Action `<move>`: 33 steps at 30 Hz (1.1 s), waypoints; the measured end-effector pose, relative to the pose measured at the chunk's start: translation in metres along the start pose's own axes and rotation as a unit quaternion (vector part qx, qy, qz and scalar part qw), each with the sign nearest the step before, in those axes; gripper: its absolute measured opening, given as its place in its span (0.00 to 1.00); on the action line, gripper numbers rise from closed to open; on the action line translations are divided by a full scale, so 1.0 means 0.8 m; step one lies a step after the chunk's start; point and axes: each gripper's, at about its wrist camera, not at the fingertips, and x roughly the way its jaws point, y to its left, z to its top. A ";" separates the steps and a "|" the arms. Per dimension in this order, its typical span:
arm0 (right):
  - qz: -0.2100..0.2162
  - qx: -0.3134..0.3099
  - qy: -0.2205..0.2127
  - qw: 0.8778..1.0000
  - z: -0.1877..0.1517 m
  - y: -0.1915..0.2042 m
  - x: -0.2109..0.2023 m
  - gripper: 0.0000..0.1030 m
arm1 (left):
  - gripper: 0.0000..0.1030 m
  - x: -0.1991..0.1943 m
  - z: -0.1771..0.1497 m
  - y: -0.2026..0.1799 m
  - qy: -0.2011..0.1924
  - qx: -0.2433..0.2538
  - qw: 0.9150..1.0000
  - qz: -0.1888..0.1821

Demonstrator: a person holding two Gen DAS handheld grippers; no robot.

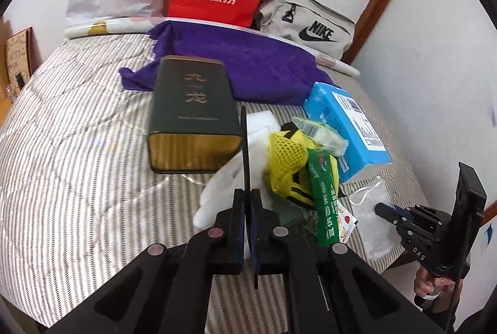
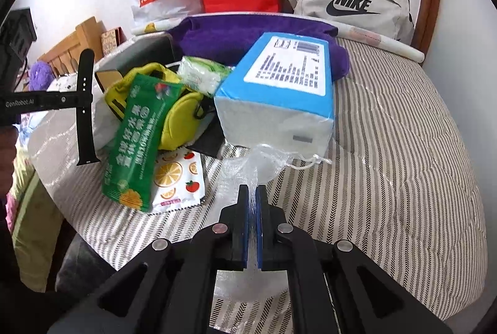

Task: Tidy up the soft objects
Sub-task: 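Carry the white mesh bag over the purple towel with the right gripper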

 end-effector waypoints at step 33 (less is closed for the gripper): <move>0.002 0.001 -0.062 0.998 0.117 -0.019 -0.035 0.03 | 0.04 -0.032 0.081 0.035 -0.037 -0.025 0.999 0.009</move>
